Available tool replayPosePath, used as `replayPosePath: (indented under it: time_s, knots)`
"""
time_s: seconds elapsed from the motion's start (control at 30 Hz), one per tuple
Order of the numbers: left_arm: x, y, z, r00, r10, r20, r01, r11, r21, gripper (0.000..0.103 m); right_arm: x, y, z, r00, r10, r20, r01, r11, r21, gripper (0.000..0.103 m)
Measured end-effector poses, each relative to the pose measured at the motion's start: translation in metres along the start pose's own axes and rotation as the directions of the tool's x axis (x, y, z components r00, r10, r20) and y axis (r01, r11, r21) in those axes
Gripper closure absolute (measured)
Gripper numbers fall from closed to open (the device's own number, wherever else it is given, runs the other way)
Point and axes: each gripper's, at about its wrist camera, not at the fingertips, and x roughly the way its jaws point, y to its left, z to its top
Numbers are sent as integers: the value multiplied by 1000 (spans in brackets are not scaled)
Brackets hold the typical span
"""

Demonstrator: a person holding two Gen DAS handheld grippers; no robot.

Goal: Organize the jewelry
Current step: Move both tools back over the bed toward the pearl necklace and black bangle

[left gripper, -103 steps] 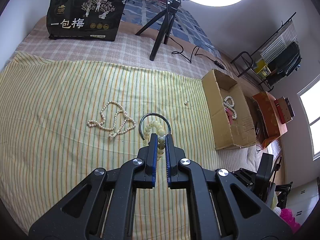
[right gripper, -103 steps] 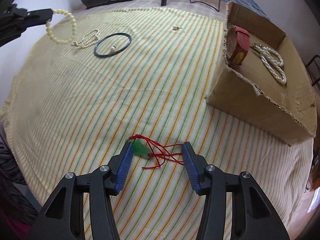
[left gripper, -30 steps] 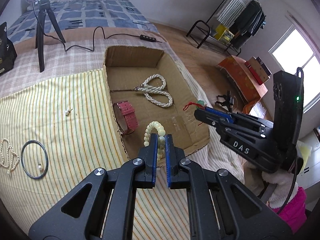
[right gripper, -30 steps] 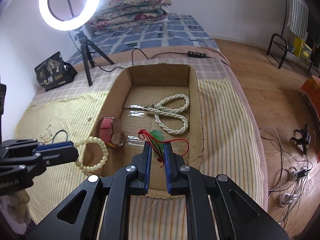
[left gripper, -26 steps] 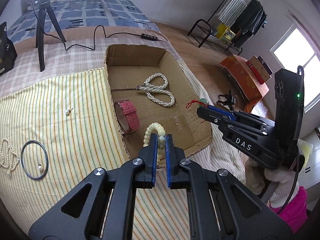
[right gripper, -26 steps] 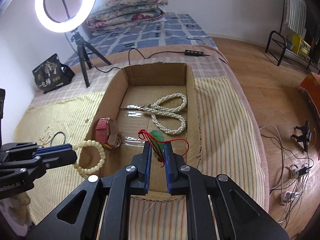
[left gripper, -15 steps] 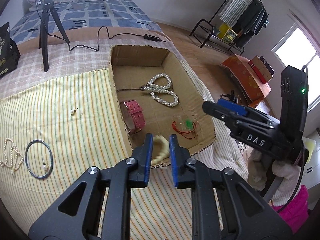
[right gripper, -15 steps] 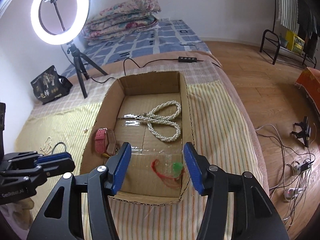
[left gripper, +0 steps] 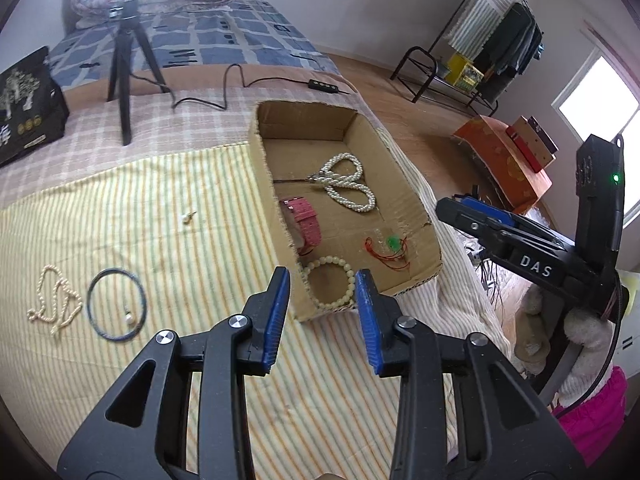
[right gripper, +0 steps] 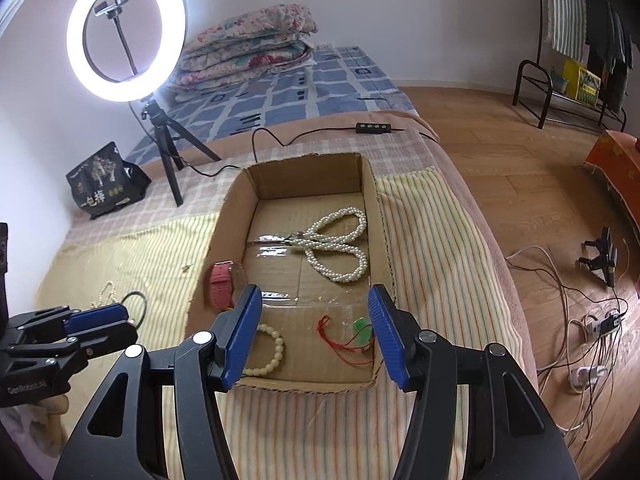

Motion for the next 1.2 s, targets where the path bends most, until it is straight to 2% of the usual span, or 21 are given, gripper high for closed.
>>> replayPosePath:
  time_s: [0.07, 0.13, 0.2, 0.4, 0.47, 0.5, 0.73, 0.83, 0.93, 1.1, 1.2]
  knots:
    - [-8, 6, -2, 1000, -1, 3, 1, 1000, -10, 69, -6, 5, -1, 1000, 0, 8, 0, 1000, -1, 47]
    - [-17, 14, -4, 1000, 7, 10, -7, 1000, -22, 69, -11, 10, -1, 1000, 2, 12, -2, 1000, -1, 38]
    - [-22, 20, -5, 1000, 16, 12, -16, 999, -31, 69, -17, 16, -3, 1000, 8, 19, -8, 1000, 0, 35]
    - [-43, 48, -13, 998, 57, 29, -55, 997, -50, 69, -21, 33, -11, 1000, 18, 10, -18, 1000, 22, 35]
    - [-49, 58, -15, 996, 80, 45, -78, 996, -53, 59, -21, 39, -13, 1000, 24, 6, -25, 999, 31, 35]
    - [-53, 62, -17, 995, 87, 54, -84, 995, -57, 57, -20, 43, -15, 1000, 27, 2, -27, 999, 35, 35]
    - [-71, 107, -28, 987, 152, 58, -148, 986, -77, 57, -15, 79, -25, 999, 29, 27, -29, 999, 14, 35]
    - [-79, 127, -32, 983, 177, 55, -171, 980, -100, 57, -9, 96, -28, 999, 26, 38, -24, 999, -27, 35]
    - [-86, 152, -34, 978, 204, 46, -197, 971, -133, 57, 0, 116, -33, 999, 20, 40, -15, 993, -117, 35]
    - [-94, 185, -36, 970, 239, 38, -229, 957, -180, 57, 14, 146, -43, 999, 38, 28, -28, 960, -280, 35]
    - [-99, 202, -37, 967, 254, 35, -241, 948, -209, 57, 22, 156, -46, 998, 57, 6, -52, 943, -328, 35]
